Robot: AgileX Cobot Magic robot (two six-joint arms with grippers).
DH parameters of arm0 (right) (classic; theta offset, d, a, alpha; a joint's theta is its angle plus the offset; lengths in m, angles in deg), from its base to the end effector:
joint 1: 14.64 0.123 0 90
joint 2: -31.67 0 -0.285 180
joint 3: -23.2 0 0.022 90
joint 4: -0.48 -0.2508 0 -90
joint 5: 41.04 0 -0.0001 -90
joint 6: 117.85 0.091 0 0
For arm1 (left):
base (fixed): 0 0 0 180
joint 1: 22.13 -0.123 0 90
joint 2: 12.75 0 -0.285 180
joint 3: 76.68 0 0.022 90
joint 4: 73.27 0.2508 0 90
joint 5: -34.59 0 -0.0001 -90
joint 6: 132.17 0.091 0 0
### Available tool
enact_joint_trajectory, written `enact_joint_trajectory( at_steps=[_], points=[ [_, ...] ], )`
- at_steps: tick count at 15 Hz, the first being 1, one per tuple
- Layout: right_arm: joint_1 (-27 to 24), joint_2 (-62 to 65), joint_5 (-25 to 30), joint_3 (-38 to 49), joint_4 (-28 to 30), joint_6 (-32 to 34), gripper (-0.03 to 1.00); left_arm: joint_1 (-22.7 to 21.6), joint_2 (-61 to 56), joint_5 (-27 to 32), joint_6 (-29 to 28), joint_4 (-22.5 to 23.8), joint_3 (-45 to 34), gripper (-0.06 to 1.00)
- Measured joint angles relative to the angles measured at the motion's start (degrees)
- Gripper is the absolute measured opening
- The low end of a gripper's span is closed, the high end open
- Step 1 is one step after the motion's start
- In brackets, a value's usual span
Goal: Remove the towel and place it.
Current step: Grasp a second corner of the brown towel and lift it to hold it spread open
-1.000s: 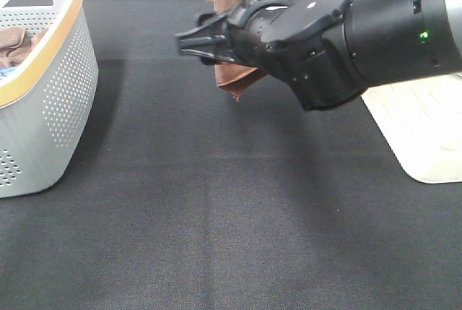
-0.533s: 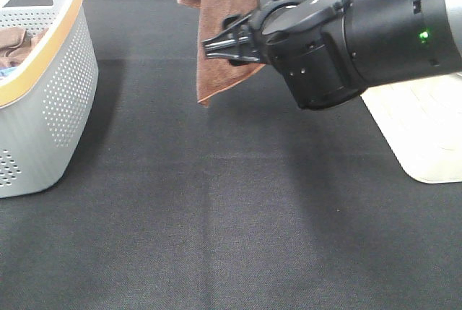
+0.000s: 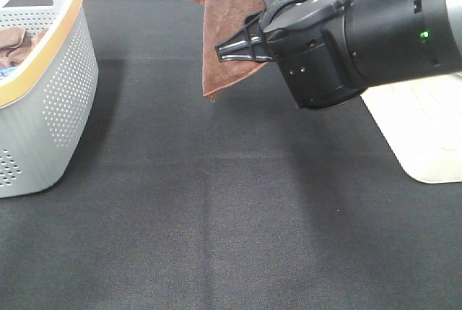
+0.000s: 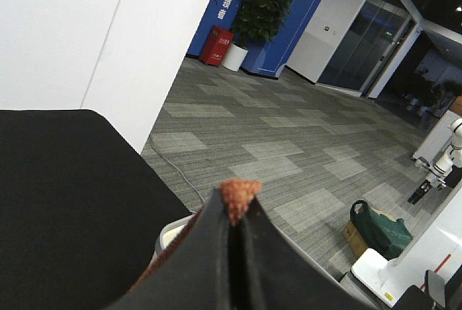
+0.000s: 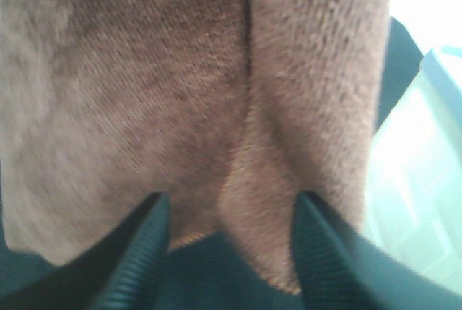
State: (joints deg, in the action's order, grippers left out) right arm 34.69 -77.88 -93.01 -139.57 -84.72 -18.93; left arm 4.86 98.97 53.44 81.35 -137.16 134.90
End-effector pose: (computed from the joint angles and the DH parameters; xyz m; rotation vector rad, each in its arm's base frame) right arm 0.2874 0.2250 0.2302 -0.2872 1.8868 -0.3596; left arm 0.3763 -0.2214 0.4543 0.2157 1.6229 -0.9905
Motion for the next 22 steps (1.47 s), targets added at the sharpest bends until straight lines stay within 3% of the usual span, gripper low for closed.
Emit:
enact_joint_trajectory(
  at_steps=[3, 8, 12, 13, 15, 16, 17, 18, 22],
  points=[
    [0.00, 0.00, -0.74, 0.00, 0.40, -1.89, 0.30, 0.00, 0.00, 1.43, 0.00, 0.00, 0.00, 0.00],
    [0.00, 0.00, -1.38, 0.00, 2.41, -2.01, 0.10, 0.00, 0.00, 2.23, 0.00, 0.00, 0.00, 0.00],
    [0.00, 0.00, -1.78, 0.00, 2.18, -2.01, 0.00, 0.00, 0.00, 2.23, 0.00, 0.00, 0.00, 0.00],
    [0.00, 0.00, -1.78, 0.00, 1.55, -2.01, 0.02, 0.00, 0.00, 2.23, 0.00, 0.00, 0.00, 0.00],
    [0.00, 0.00, -1.78, 0.00, 1.38, -1.72, 0.17, 0.00, 0.00, 2.23, 0.00, 0.00, 0.00, 0.00],
    [0.00, 0.00, -1.78, 0.00, 1.32, -1.26, 0.29, 0.00, 0.00, 2.23, 0.00, 0.00, 0.00, 0.00],
    [0.00, 0.00, -1.66, 0.00, 1.26, -0.17, 0.47, 0.00, 0.00, 2.23, 0.00, 0.00, 0.00, 0.00],
    [0.00, 0.00, -1.15, 0.00, 1.26, 0.34, 0.55, 0.00, 0.00, 2.23, 0.00, 0.00, 0.00, 0.00],
    [0.00, 0.00, -0.97, 0.00, 0.63, 1.95, 0.63, 0.00, 0.00, 2.52, 0.00, 0.00, 0.00, 0.00]
  ],
)
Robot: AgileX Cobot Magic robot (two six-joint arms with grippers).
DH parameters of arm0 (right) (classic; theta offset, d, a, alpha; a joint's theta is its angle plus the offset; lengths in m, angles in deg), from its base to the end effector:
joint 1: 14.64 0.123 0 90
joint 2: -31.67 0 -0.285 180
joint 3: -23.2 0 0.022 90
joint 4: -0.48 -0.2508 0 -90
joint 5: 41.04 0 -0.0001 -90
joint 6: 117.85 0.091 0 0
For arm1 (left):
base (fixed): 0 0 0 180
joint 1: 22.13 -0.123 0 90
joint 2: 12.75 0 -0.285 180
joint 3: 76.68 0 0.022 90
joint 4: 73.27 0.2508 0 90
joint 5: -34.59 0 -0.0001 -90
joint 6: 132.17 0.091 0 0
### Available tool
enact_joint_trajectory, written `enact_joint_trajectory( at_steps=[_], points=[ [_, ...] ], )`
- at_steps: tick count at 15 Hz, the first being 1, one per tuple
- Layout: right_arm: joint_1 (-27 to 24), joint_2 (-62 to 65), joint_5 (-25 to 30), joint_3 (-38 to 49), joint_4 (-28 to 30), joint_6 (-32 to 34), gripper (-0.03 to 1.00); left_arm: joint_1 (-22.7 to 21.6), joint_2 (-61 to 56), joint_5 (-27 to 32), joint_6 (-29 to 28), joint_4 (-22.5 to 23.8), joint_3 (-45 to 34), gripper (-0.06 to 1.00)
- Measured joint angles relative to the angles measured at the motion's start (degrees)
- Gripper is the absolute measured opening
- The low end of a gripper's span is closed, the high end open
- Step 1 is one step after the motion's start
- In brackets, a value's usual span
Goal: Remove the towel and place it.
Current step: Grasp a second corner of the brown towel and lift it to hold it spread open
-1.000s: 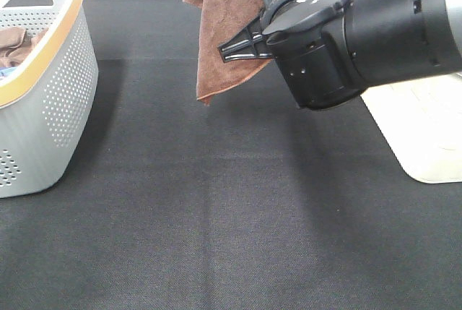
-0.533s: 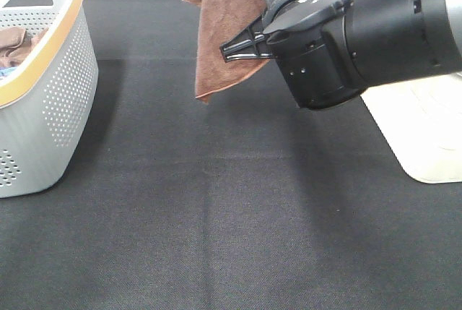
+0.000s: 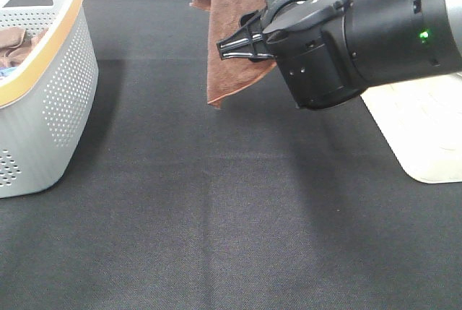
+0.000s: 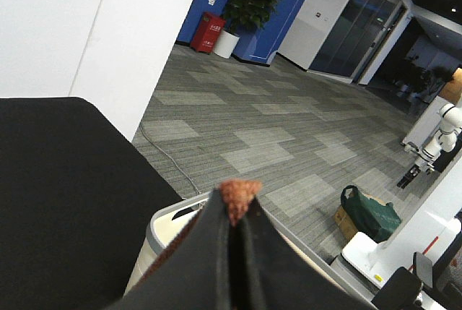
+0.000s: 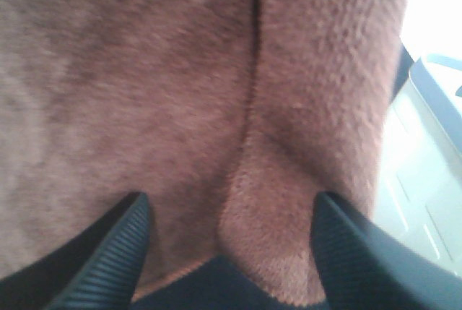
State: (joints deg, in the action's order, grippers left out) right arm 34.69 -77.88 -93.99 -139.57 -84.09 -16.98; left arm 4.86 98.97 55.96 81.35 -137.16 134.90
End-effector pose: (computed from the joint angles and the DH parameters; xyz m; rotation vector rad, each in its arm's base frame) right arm 0.2878 0.2241 0.2316 -0.2525 1.8741 -0.3531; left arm 0.3739 -0.2239 0.4525 0.2516 1.6448 -1.0119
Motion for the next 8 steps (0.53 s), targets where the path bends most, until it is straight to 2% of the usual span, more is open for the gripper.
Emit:
enact_joint_trajectory(
  at_steps=[3, 5, 6, 8],
  points=[
    [0.00, 0.00, -3.84, 0.00, -0.92, 0.29, 0.64, 0.00, -0.46, 2.64, 0.00, 2.01, 0.00, 0.00],
    [0.00, 0.00, -4.35, 0.00, -0.97, 0.29, 0.63, 0.00, -0.92, 3.50, 0.00, 3.09, 0.00, 0.00],
    [0.00, 0.00, -4.35, 0.00, -0.97, 0.29, 0.60, 0.00, -1.55, 3.72, 0.00, 3.78, 0.00, 0.00],
    [0.00, 0.00, -4.53, 0.00, -0.92, 0.23, 0.46, 0.00, -2.12, 3.78, 0.00, 4.64, 0.00, 0.00]
  ],
)
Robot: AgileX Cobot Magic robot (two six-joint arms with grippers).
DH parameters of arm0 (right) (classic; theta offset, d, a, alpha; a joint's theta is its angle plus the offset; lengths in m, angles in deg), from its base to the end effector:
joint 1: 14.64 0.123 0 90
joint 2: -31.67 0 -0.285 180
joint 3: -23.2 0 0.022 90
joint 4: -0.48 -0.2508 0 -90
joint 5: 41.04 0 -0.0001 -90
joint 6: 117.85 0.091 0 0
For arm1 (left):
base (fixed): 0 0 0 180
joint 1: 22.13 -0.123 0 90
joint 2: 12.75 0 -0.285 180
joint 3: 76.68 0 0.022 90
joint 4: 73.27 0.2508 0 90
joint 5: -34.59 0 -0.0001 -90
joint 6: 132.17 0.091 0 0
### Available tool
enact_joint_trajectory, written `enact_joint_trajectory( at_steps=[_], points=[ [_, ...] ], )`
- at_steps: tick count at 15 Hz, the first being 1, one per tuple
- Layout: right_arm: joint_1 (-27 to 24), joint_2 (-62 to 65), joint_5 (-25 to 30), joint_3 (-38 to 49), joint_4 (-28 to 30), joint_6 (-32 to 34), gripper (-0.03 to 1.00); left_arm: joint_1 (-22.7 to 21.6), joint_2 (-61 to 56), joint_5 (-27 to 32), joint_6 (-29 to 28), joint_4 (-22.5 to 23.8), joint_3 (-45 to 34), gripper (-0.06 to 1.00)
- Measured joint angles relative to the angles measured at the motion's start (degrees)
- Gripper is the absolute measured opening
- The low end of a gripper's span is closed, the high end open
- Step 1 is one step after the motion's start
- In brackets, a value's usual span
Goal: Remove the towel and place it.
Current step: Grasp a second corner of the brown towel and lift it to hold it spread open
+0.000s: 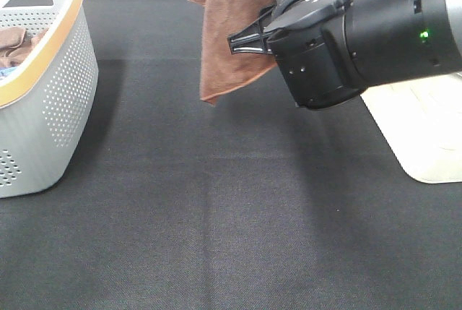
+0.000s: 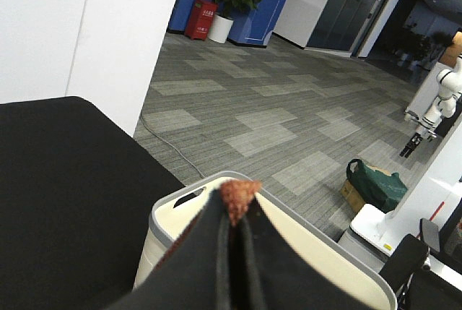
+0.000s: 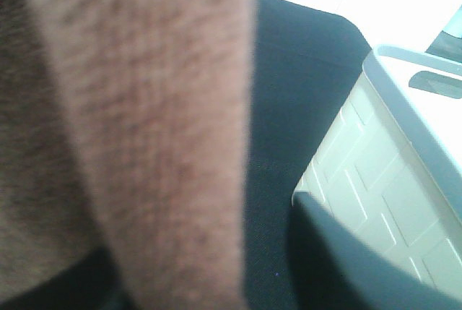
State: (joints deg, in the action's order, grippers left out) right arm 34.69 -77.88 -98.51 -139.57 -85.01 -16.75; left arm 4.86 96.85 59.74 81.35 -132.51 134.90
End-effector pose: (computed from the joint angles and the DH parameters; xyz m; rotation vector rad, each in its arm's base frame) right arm 0.2876 0.2174 0.2345 -0.1862 1.8543 -0.4176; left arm 0.3601 -0.2208 0.4628 0.3603 1.6450 -0.9671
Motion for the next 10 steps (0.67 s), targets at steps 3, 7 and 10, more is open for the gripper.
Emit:
enact_joint_trajectory(
  at_steps=[3, 7, 10],
  points=[
    [0.00, 0.00, -0.11, 0.00, 0.06, -2.12, 0.13, 0.00, -0.06, -0.63, 0.00, 2.06, 0.00, 0.00],
    [0.00, 0.86, 1.55, 0.00, -1.83, -5.44, 0.00, 0.00, 0.69, -2.64, -2.64, 15.70, 0.00, 0.00],
    [0.00, 4.30, 5.50, 0.00, -3.61, -7.91, 0.00, 0.00, 2.69, -2.69, -10.03, 27.96, 0.00, 0.00]
  ],
)
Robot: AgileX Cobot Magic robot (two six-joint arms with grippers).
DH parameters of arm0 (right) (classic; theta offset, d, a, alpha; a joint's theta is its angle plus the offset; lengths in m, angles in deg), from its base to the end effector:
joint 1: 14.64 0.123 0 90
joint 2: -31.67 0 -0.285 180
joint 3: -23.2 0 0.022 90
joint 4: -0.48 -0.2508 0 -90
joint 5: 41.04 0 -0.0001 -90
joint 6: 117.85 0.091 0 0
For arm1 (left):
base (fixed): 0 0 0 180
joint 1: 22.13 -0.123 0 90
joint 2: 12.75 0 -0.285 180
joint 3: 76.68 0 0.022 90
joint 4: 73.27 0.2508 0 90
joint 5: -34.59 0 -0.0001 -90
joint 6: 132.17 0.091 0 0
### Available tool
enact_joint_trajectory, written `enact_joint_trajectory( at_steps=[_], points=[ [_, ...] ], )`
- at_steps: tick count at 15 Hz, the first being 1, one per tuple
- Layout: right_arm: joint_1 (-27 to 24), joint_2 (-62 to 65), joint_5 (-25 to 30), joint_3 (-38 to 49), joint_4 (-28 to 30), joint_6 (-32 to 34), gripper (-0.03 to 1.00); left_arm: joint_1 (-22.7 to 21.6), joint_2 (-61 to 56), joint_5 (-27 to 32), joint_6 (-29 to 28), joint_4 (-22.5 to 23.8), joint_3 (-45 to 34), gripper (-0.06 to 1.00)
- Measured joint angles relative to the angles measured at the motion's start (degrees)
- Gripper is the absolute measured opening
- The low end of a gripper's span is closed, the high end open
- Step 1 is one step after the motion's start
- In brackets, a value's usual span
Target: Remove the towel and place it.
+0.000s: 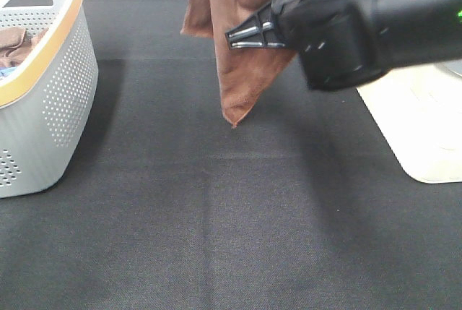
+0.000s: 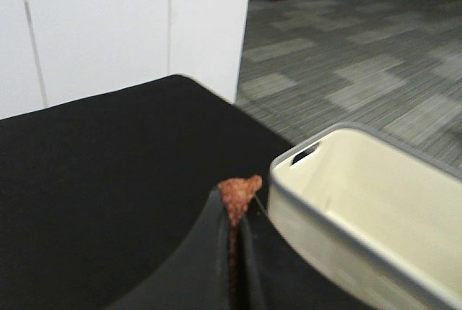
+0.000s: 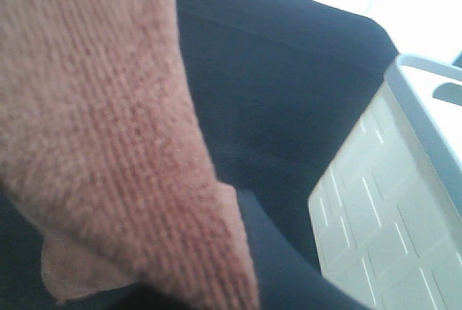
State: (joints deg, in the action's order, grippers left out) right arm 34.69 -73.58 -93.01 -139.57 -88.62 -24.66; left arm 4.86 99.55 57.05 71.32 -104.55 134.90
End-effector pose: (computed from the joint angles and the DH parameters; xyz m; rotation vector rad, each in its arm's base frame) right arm 0.2800 0.2160 0.2526 -0.2823 1.8926 -0.3646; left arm 0.3838 -0.2158 0.4330 0.4725 1.7185 -0.5903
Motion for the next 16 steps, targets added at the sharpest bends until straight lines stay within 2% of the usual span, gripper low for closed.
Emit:
enact_joint_trajectory(
  at_steps=[3, 5, 6, 7, 8, 11, 13, 16],
  points=[
    [0.00, 2.23, 3.84, 0.00, -2.98, -5.16, 0.00, 0.00, 0.46, 0.00, -5.79, 8.82, 0.00, 0.00],
    [0.00, 3.21, 7.62, 0.00, -6.25, -10.54, 0.00, 0.00, 0.46, -0.11, -7.39, 13.35, 0.00, 0.00],
    [0.00, 3.21, 7.62, 0.00, -6.25, -10.54, 0.00, 0.00, 0.46, -0.11, -7.39, 13.35, 0.00, 0.00],
    [-0.06, 3.27, 9.45, 0.00, -6.88, -15.87, 0.00, -0.52, 0.46, -0.29, -7.73, 16.84, 0.00, 0.00],
    [-0.23, 3.27, 9.80, 0.00, -6.93, -17.19, 0.00, -1.32, 0.63, -0.34, -8.88, 18.05, 0.00, 0.00],
    [-5.27, 3.27, 11.29, -2.69, -7.05, -19.48, 0.00, -5.50, 2.01, -0.34, -15.47, 19.02, 0.00, 0.00],
    [-9.74, 3.27, 18.16, -5.27, -7.22, -20.00, 0.00, -7.62, 4.30, -0.34, -18.16, 19.02, 0.00, 0.00],
    [-18.79, 3.09, 32.95, -10.20, -10.14, -18.91, 0.00, -8.71, 8.77, -0.34, -18.56, 19.08, 0.00, 0.00]
  ],
)
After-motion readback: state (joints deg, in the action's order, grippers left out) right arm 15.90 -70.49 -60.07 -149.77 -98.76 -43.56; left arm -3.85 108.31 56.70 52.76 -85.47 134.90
